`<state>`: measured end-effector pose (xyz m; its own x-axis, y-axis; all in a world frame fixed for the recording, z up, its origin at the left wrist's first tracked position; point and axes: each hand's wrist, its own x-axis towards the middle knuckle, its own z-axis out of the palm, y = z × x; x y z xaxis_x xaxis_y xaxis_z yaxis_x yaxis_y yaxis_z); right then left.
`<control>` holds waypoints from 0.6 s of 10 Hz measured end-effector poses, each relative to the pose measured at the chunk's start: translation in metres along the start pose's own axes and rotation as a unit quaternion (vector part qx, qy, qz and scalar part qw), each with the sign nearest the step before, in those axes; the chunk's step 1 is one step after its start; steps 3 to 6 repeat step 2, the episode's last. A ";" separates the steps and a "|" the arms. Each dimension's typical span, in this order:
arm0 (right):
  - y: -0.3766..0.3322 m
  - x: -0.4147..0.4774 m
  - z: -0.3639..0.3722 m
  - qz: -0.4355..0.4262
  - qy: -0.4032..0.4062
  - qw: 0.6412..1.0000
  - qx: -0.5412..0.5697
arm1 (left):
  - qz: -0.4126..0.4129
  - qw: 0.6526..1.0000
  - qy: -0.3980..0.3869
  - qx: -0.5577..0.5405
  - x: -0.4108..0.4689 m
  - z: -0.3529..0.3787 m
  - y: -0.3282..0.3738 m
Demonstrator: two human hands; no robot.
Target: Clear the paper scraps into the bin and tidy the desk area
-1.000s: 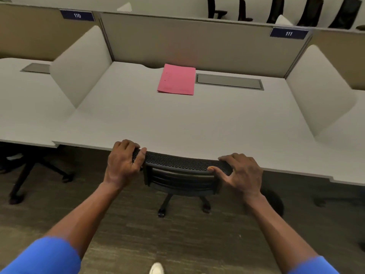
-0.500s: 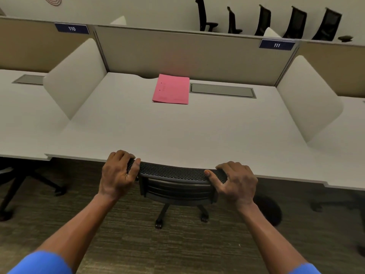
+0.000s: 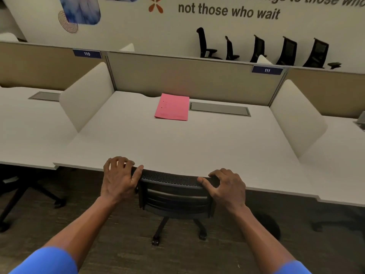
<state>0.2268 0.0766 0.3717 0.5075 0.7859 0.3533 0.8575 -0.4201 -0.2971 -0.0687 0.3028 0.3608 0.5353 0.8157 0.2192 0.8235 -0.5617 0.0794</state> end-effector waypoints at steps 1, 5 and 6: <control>-0.004 0.004 -0.009 0.023 -0.016 0.997 0.073 | 0.014 1.000 -0.001 0.008 0.002 -0.016 0.002; -0.007 0.017 -0.024 0.017 -0.020 0.994 0.104 | 0.045 0.998 0.024 0.025 0.015 -0.040 0.008; -0.007 0.017 -0.024 0.017 -0.020 0.994 0.104 | 0.045 0.998 0.024 0.025 0.015 -0.040 0.008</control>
